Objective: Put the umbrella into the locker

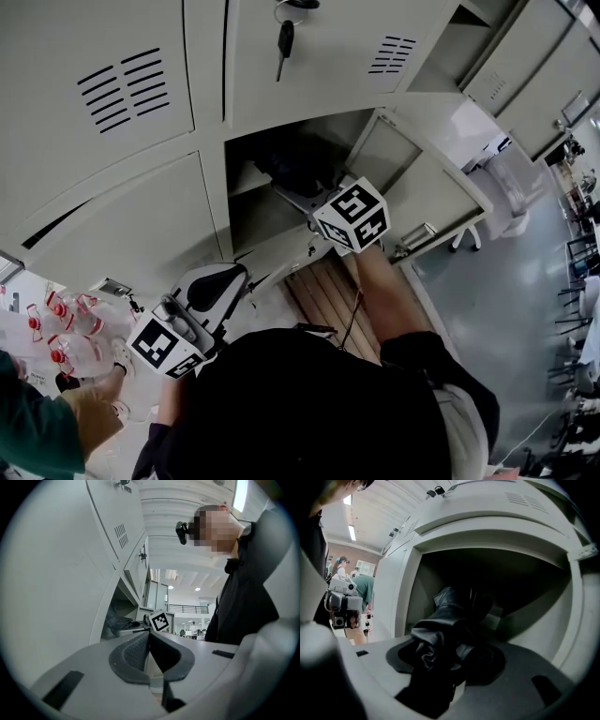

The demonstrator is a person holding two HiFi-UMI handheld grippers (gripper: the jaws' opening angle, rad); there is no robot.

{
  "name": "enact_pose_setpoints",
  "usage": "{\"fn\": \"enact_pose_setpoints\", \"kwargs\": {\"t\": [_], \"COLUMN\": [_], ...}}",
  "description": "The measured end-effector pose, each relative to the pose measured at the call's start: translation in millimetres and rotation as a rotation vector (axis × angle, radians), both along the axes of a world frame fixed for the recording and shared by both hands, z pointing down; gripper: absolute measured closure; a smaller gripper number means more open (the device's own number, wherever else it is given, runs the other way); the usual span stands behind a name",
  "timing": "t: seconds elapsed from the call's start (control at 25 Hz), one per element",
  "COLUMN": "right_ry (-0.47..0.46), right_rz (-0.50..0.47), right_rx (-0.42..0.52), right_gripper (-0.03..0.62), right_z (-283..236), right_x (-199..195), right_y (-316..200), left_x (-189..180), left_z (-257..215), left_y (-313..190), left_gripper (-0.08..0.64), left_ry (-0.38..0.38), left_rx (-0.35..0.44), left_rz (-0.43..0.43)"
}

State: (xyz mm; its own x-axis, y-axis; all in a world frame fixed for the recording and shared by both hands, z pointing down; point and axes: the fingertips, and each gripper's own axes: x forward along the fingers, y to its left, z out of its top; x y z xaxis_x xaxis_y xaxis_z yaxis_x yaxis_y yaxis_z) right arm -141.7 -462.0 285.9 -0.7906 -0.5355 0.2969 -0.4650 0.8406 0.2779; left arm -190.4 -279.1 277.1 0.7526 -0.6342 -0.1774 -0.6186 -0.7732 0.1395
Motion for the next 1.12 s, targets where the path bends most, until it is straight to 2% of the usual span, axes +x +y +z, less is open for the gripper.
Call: {"fn": "enact_pose_setpoints", "kwargs": {"t": [0.64,1.12], "right_ry": [0.049,0.081], "right_rz": [0.019,0.066], "right_rx": [-0.035,-0.053], "right_gripper": [0.334,0.334], "right_z": [-4.5,4.4], "right_x": [-37.9,-41.6], "right_y": [-54.7,-84.7], "left_x": [-8.1,-3.6], "left_z": [-3.3,-2.7], "left_y": [13.5,19.6], "left_gripper": [0.545,0.545], "left_ry": [0.008,0.005], "left_rx": [0.014,0.005], "left_rz": [0.003,0.008]}}
